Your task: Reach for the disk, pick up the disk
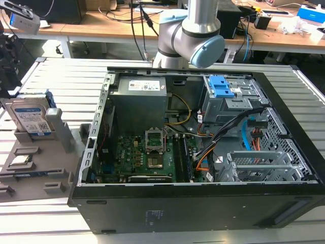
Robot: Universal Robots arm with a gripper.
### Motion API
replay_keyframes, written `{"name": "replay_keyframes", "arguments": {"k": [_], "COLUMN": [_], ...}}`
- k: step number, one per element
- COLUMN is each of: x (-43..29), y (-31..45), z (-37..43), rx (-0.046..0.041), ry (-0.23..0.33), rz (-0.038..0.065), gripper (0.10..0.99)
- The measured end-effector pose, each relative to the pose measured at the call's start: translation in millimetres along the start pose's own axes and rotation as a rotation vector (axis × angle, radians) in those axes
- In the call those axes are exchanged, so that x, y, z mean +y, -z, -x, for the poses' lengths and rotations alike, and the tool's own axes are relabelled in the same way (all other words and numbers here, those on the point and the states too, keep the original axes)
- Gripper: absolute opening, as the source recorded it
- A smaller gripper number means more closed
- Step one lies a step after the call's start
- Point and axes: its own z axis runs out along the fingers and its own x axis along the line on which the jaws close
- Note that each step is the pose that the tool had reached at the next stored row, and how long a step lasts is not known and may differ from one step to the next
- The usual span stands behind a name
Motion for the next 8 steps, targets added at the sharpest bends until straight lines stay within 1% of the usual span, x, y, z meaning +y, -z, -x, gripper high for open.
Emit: {"name": "replay_keyframes", "arguments": {"k": [5,8], "x": [1.1,1.6], "y": [-3.1,-11.1], "z": [0.3,0.3], "rx": [-0.0001,0.0001], "ry": [0.002,0.003], "rz": [0.000,0.000], "gripper": [0.482,0.482]}}
